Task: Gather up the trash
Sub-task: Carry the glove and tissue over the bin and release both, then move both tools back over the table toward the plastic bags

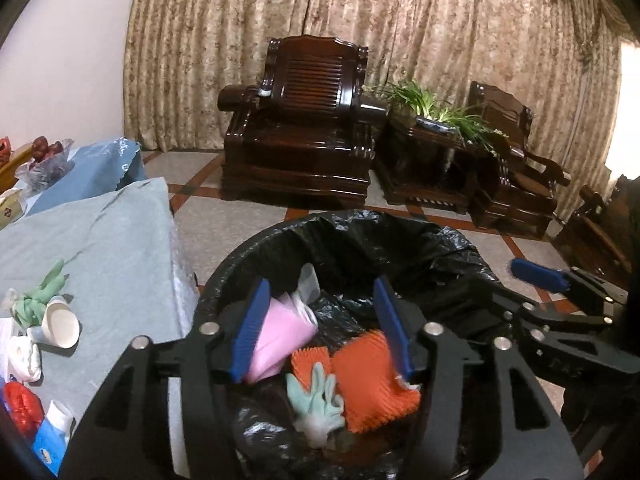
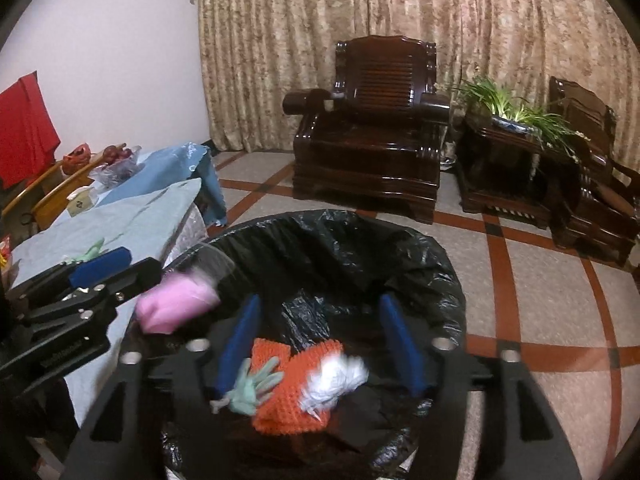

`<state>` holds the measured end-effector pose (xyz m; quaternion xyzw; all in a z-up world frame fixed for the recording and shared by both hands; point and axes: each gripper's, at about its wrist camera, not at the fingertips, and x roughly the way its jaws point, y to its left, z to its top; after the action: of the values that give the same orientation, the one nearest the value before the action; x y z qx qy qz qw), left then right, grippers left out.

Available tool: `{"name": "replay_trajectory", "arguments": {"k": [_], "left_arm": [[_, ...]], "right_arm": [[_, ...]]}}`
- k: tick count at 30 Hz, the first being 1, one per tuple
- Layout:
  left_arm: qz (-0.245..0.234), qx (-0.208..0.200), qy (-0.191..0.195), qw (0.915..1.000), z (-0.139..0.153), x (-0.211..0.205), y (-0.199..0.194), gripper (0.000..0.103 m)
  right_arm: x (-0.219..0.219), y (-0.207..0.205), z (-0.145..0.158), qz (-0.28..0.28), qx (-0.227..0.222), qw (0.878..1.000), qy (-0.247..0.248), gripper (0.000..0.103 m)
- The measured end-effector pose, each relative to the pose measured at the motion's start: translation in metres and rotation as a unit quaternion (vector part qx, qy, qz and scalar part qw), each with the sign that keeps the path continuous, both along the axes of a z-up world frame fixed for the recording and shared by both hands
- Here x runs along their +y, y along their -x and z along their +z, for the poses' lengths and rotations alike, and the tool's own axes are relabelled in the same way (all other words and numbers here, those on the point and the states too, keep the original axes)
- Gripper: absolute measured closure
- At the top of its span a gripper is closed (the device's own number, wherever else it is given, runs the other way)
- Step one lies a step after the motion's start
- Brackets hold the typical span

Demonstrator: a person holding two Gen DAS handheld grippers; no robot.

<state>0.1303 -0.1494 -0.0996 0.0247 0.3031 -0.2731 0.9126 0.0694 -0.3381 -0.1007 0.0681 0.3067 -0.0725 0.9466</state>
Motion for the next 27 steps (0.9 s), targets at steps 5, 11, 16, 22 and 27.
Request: {"name": "replay_trajectory", "arguments": {"k": [5,11,16,22,27], "left_arm": [[0.029,-0.022,-0.011,0.9993,0.010,0.023,0.003,0.018],[0.058,-0.040,-0.019,0.9973,0.023,0.059,0.009,0.012],[0.097,-0.043,-0.021,0.9942,0.030,0.102,0.016,0.012],[0.146,-0.053,-0.029,0.9875,0.037,0.148,0.023,0.012],[0.177,-0.057,-0.036,0.9819,0.041,0.178,0.027,0.011]], "right_arm": [[0.003,0.002,0.005,-0.001,-0.014,1.000,-0.001,0.006],[0.019,-0.001,0.010,0.016,-0.018,1.000,-0.005,0.006],[0.031,-0.001,0.013,0.023,-0.022,0.999,-0.003,0.006],[0.045,-0.003,0.016,0.036,-0.023,0.999,0.002,0.006],[0.061,-0.006,0.019,0.049,-0.025,0.998,0.005,0.006]]}}
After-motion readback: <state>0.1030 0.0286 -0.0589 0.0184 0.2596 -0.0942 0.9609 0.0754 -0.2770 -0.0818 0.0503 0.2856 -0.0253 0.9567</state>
